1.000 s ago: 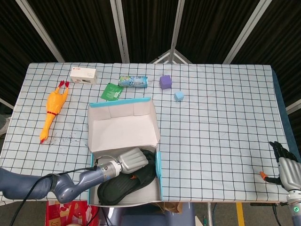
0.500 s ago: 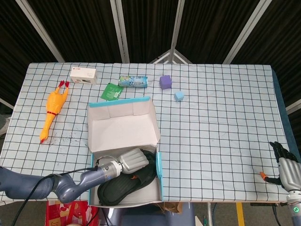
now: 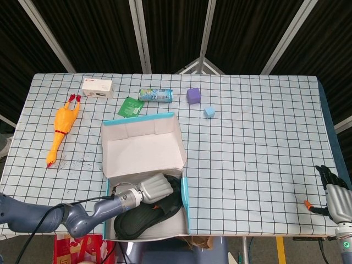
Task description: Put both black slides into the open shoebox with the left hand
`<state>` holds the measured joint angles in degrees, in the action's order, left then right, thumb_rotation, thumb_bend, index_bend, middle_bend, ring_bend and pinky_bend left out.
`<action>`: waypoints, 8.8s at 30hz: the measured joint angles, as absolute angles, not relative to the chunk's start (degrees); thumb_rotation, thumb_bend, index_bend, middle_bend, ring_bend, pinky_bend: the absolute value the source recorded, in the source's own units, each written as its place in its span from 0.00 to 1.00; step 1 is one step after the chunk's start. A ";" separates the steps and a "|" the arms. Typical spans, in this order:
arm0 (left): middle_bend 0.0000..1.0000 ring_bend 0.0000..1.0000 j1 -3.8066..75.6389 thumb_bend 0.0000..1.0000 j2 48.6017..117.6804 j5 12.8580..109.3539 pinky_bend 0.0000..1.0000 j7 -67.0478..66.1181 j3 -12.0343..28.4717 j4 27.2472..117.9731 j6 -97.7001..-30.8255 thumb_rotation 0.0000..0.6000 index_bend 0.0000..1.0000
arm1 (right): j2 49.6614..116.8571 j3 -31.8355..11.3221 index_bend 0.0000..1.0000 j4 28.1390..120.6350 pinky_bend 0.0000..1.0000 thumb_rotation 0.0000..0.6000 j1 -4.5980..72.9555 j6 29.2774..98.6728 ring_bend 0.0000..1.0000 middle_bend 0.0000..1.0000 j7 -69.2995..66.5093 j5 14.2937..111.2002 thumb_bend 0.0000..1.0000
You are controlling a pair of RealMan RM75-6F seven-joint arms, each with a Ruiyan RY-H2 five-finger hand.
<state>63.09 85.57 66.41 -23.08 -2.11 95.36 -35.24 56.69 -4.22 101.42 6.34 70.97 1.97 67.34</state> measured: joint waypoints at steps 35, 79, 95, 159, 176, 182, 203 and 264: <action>0.36 0.25 63.70 0.41 91.32 74.43 0.48 -28.12 0.35 84.24 -41.04 1.00 0.19 | 56.41 -4.46 0.00 101.45 0.13 1.00 6.35 70.68 0.10 0.02 1.39 66.87 0.24; 0.20 0.10 65.89 0.22 89.45 62.08 0.44 -25.61 0.53 87.32 -32.89 1.00 0.08 | 56.35 -4.03 0.00 101.37 0.13 1.00 5.99 70.79 0.10 0.02 1.08 67.49 0.25; 0.11 0.05 69.05 0.13 87.22 54.41 0.36 -32.26 -1.16 90.75 -35.05 1.00 0.04 | 56.21 -4.30 0.00 101.43 0.13 1.00 6.27 70.52 0.10 0.02 1.14 67.29 0.25; 0.22 0.12 77.08 0.06 78.02 40.97 0.25 -38.66 -4.23 102.06 -43.81 1.00 0.00 | 56.42 -4.29 0.00 101.77 0.13 1.00 6.56 70.37 0.10 0.02 1.91 67.03 0.25; 0.19 0.11 80.81 0.08 72.13 34.18 0.25 -42.63 -4.55 108.59 -45.03 1.00 0.01 | 56.39 -4.30 0.00 101.85 0.13 1.00 6.86 70.00 0.10 0.02 2.34 66.76 0.25; 0.21 0.11 82.48 0.10 68.98 32.21 0.25 -44.37 -4.61 112.35 -46.71 1.00 0.03 | 56.43 -4.08 0.00 101.88 0.13 1.00 6.56 70.29 0.10 0.02 2.17 66.89 0.25; 0.56 0.40 73.25 0.22 60.40 48.82 0.44 -23.95 0.07 121.05 -42.90 1.00 0.37 | 56.38 -4.04 0.00 102.10 0.13 1.00 6.72 70.04 0.10 0.02 2.52 66.65 0.24; 0.30 0.26 65.69 0.22 44.40 57.80 0.37 -10.54 -2.43 126.93 -33.12 1.00 0.21 | 55.98 -4.04 0.00 102.16 0.13 1.00 6.97 69.57 0.10 0.03 1.90 66.68 0.25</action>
<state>65.69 44.40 57.80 -10.54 -2.43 126.93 -33.12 55.98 -4.04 102.16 6.97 69.57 1.90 66.68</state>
